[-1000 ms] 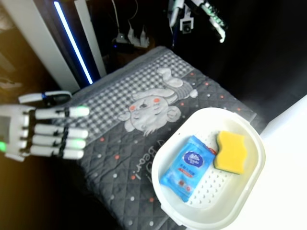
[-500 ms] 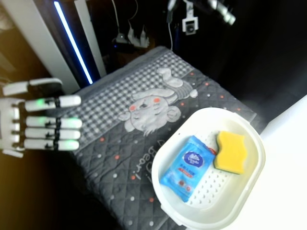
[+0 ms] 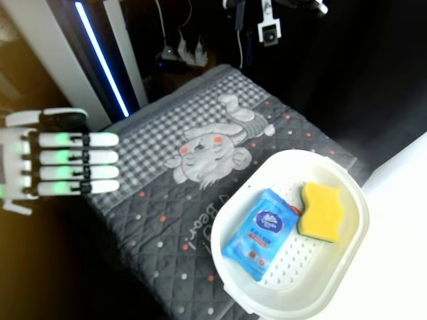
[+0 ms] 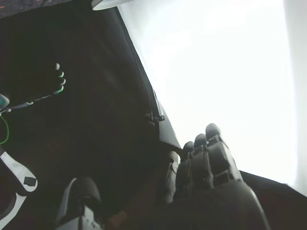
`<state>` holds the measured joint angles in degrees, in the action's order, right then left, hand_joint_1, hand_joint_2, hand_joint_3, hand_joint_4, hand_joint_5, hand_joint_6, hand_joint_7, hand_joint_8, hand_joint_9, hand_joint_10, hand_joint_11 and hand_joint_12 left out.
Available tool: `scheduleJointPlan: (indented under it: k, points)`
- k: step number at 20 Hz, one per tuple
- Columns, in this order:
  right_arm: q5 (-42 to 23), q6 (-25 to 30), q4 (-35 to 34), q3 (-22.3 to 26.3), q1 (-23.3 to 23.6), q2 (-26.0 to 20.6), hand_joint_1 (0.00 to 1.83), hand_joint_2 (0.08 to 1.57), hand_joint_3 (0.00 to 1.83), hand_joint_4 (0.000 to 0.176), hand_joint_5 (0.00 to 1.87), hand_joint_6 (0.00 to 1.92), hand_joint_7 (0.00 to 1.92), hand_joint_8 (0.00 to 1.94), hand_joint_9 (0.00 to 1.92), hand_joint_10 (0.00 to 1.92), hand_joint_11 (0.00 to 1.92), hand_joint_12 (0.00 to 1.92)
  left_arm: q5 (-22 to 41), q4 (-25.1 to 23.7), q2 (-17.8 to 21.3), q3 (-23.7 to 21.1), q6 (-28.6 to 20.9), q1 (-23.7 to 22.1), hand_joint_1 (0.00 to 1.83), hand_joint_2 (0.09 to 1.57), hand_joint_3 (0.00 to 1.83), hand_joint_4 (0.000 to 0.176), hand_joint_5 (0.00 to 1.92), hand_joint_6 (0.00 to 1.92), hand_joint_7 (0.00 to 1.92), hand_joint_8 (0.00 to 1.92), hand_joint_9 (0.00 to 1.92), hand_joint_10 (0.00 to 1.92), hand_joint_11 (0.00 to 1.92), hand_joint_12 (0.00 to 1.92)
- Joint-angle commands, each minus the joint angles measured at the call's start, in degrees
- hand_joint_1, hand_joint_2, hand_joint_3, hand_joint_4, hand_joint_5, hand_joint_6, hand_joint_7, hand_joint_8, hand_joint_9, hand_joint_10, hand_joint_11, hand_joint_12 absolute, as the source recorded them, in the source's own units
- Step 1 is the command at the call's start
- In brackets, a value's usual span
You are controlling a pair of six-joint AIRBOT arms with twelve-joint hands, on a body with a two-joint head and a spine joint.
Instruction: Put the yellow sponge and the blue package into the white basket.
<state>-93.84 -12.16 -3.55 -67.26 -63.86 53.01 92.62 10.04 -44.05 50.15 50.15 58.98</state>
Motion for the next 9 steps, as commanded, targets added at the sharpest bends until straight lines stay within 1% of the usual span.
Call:
scheduleJointPlan:
  k: [1,2,3,4,5,6,9]
  points:
    - [-7.2,0.4,-1.2,0.0,0.3,-0.4,0.58,1.16,0.00,0.149,0.19,0.01,0.22,0.00,0.32,0.02,0.00,1.00,6.7,0.3,0.4,0.0,0.0,-0.4,0.22,1.03,0.02,0.086,0.00,0.00,0.01,0.00,0.04,0.00,0.01,0.24]
    - [-7.2,0.4,-1.1,0.0,0.3,-0.4,0.62,1.15,0.00,0.157,0.19,0.01,0.16,0.00,0.29,0.00,0.00,0.97,6.7,0.2,0.4,0.0,0.0,-0.4,0.19,1.03,0.02,0.091,0.00,0.00,0.01,0.00,0.05,0.00,0.00,0.28]
    - [-7.2,0.4,-1.0,0.0,0.3,-0.4,0.63,1.17,0.00,0.165,0.16,0.00,0.17,0.00,0.29,0.01,0.00,0.95,6.7,0.1,0.4,0.0,0.0,-0.4,0.13,1.07,0.02,0.096,0.05,0.01,0.05,0.00,0.04,0.00,0.00,0.27]
    - [-7.2,0.4,-0.9,0.0,0.4,-0.5,0.53,1.18,0.01,0.124,0.20,0.01,0.24,0.02,0.30,0.01,0.00,0.91,6.7,0.1,0.4,0.0,0.1,-0.4,0.08,1.10,0.02,0.088,0.03,0.00,0.02,0.00,0.01,0.00,0.00,0.14]
    - [-7.2,0.3,-0.7,0.0,0.6,-0.6,0.51,1.21,0.01,0.102,0.22,0.02,0.27,0.02,0.27,0.00,0.00,0.81,6.7,0.1,0.4,0.0,0.3,-0.4,0.11,1.09,0.01,0.100,0.00,0.00,0.00,0.00,0.00,0.00,0.00,0.12]
    - [-7.2,0.3,-0.6,0.0,0.6,-0.6,0.50,1.22,0.01,0.097,0.23,0.02,0.27,0.01,0.26,0.00,0.00,0.78,6.7,0.2,0.4,0.0,0.3,-0.4,0.12,1.08,0.01,0.103,0.00,0.00,0.00,0.00,0.00,0.00,0.00,0.11]
    - [-7.2,0.3,-0.6,0.0,0.7,-0.6,0.50,1.22,0.01,0.096,0.23,0.02,0.28,0.01,0.26,0.00,0.00,0.77,6.7,0.3,0.1,-0.1,0.4,-0.3,0.12,1.08,0.00,0.103,0.00,0.00,0.00,0.00,0.00,0.00,0.00,0.11]
